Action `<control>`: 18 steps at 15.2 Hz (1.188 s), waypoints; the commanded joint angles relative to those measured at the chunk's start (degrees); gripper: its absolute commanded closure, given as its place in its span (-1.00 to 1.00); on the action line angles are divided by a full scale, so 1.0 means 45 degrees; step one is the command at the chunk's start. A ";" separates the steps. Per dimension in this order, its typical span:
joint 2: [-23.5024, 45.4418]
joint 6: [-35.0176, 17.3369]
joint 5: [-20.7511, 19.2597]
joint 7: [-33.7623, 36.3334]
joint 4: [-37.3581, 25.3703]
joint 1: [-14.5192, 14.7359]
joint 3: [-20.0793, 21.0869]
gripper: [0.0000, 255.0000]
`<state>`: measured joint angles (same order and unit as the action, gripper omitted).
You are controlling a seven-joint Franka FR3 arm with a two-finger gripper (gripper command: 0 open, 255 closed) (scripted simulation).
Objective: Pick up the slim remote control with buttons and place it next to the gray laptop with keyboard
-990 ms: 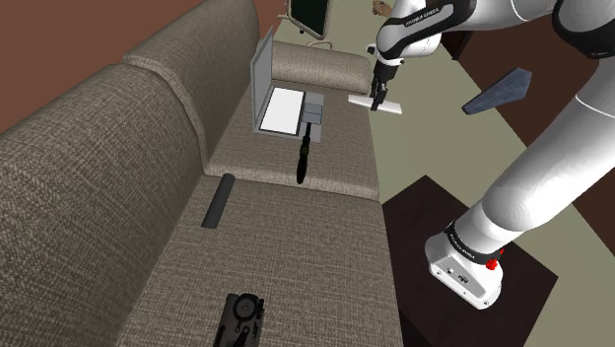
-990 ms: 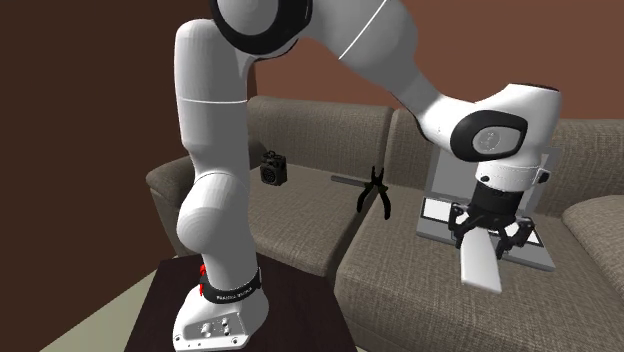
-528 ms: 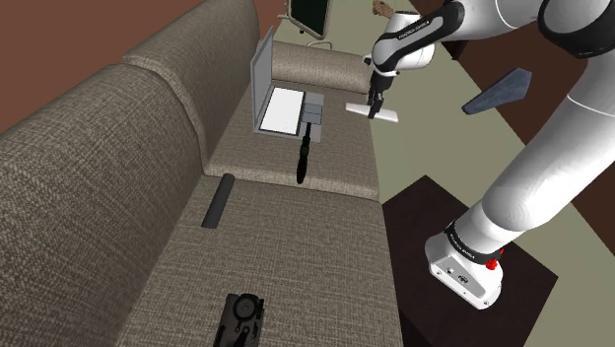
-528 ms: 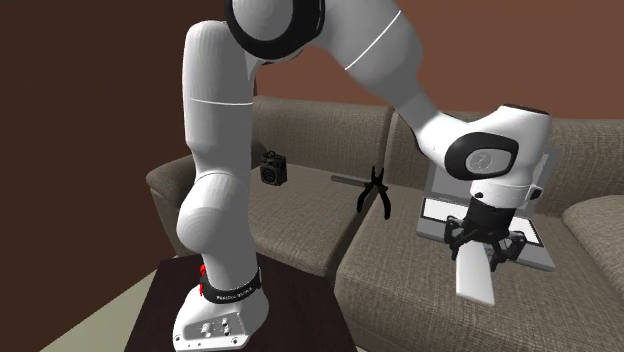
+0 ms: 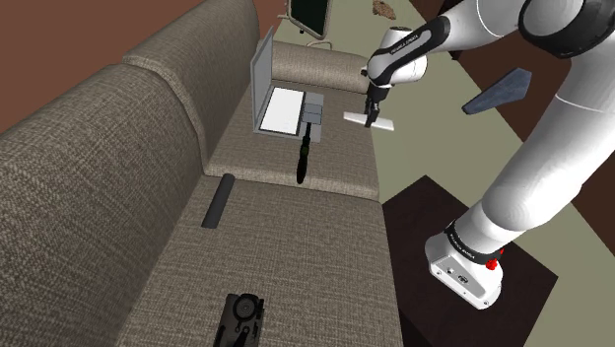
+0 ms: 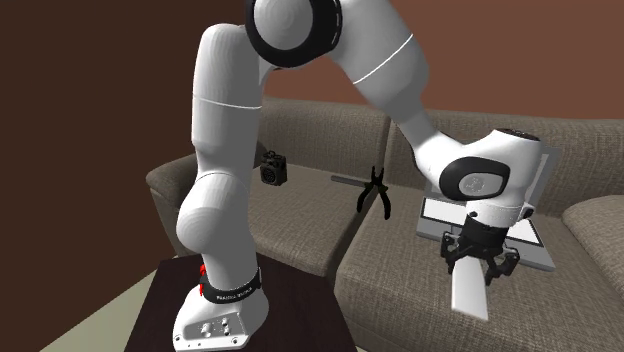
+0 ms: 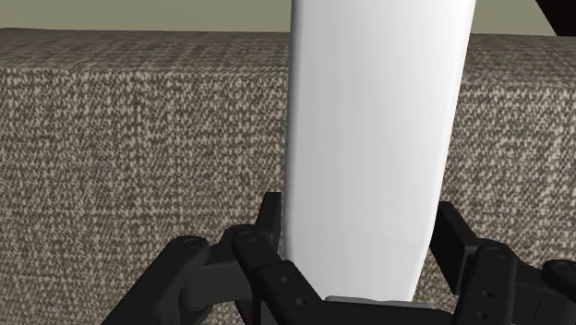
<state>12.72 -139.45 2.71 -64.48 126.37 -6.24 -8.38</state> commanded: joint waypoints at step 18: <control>0.1014 -0.1147 0.0259 -0.0164 0.0135 -0.0068 0.0113 -1.00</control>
<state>17.29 -144.61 3.87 -65.22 126.97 -6.55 -7.87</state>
